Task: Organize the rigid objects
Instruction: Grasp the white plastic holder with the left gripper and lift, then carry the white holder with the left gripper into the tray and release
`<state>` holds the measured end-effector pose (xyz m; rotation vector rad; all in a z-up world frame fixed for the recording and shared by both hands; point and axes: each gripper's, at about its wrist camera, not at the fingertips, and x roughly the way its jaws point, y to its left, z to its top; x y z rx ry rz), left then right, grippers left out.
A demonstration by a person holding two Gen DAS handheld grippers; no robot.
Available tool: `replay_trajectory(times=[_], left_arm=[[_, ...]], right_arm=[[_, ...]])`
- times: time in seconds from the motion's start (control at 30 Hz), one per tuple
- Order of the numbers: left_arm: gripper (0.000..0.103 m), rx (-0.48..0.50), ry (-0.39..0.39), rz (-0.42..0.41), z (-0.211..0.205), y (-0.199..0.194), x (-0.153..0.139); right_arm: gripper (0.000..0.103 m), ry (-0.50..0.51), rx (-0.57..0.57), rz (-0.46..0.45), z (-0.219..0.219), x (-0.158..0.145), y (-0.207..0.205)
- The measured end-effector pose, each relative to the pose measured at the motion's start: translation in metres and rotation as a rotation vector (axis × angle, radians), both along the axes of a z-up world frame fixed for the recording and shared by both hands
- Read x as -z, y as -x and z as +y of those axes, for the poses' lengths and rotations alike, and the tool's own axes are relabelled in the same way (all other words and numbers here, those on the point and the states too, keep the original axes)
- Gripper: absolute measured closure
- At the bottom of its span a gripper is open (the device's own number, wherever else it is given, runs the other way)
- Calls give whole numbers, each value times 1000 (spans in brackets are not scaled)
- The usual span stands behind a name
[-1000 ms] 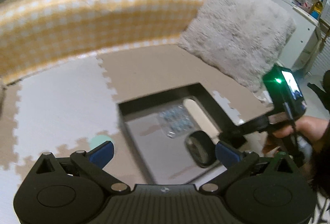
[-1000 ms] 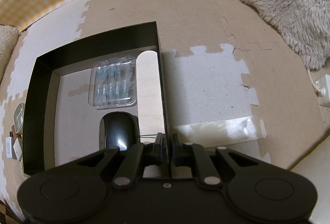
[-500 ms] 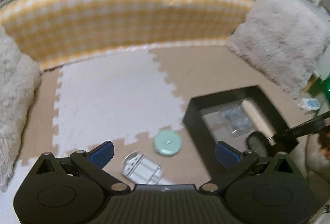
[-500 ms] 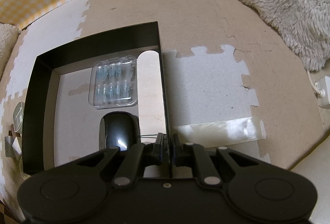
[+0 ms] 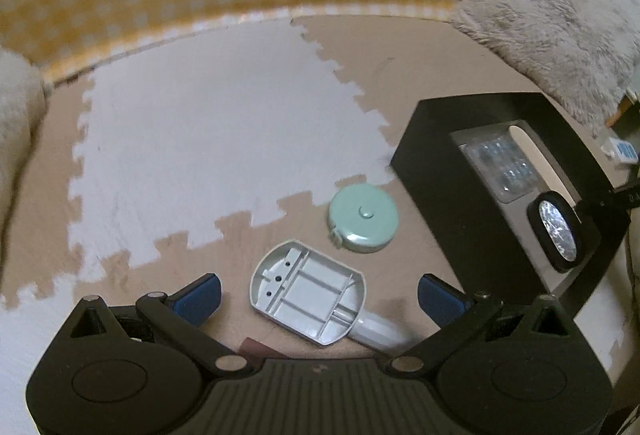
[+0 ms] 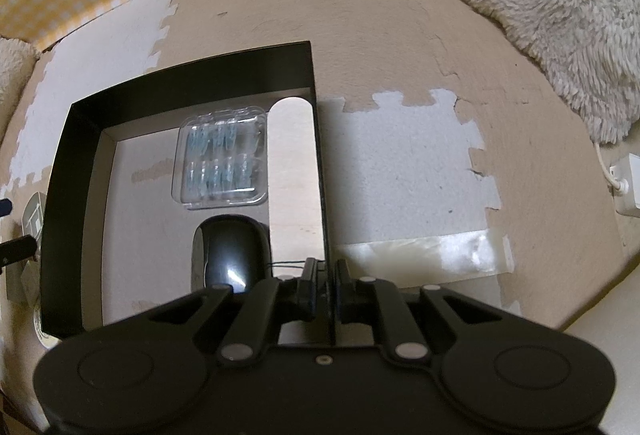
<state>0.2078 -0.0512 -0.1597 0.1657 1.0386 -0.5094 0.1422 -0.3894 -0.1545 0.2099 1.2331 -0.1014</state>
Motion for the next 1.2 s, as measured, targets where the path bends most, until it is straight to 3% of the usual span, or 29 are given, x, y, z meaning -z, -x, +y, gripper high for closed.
replay_trajectory(times=[0.23,0.43,0.7,0.9,1.2], left_arm=[[7,9,-18,-1,-3,-3,10],[37,-7,-52,6,1,-5,13],[38,-33,-44,-9,5,-8,4],[38,-31,31,-71,3,-6,-22],[38,126,169,-197,-31,22,-69]], right_arm=[[92,3,-3,0,1,0,0],[92,9,-5,-1,1,-1,0],[92,8,-5,-1,1,0,0],[92,10,-8,2,2,-1,-1],[92,12,-9,2,2,-1,-1]])
